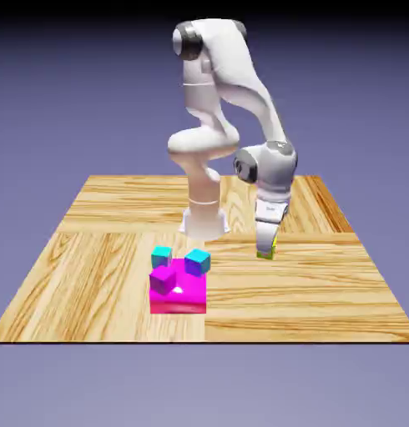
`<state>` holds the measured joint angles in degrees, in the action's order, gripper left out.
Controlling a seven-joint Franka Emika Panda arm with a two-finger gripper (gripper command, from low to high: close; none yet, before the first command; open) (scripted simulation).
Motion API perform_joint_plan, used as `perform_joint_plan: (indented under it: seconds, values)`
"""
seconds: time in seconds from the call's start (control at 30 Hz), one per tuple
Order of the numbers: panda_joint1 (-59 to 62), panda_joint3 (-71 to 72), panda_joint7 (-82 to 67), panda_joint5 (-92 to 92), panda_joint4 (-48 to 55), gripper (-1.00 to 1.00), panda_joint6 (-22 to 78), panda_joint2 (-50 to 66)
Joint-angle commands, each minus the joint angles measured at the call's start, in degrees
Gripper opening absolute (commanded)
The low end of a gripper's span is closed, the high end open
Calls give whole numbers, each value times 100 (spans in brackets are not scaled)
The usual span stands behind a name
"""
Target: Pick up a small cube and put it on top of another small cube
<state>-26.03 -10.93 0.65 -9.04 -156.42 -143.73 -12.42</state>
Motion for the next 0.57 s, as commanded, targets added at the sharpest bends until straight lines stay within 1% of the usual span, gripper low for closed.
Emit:
perform_joint_plan:
  seconds: [0.0, 0.17, 0.2, 0.4, 0.43, 0.47, 0.53]
  values:
    - [191, -134, -4, -59, -62, -100, 138, -208]
    - [1136, -799, -54, -314, -370, -100, 841, -1239]
    - [1136, -799, -55, -314, -370, -100, 842, -1239]
    - [1067, -952, -220, -142, -672, -100, -645, -41]
    - [1067, -952, -220, -142, -672, 100, -645, -41]
    - [1067, -952, -220, -142, -672, 100, -645, -41]
    - [1090, -901, -165, -200, -571, 100, -147, -442]
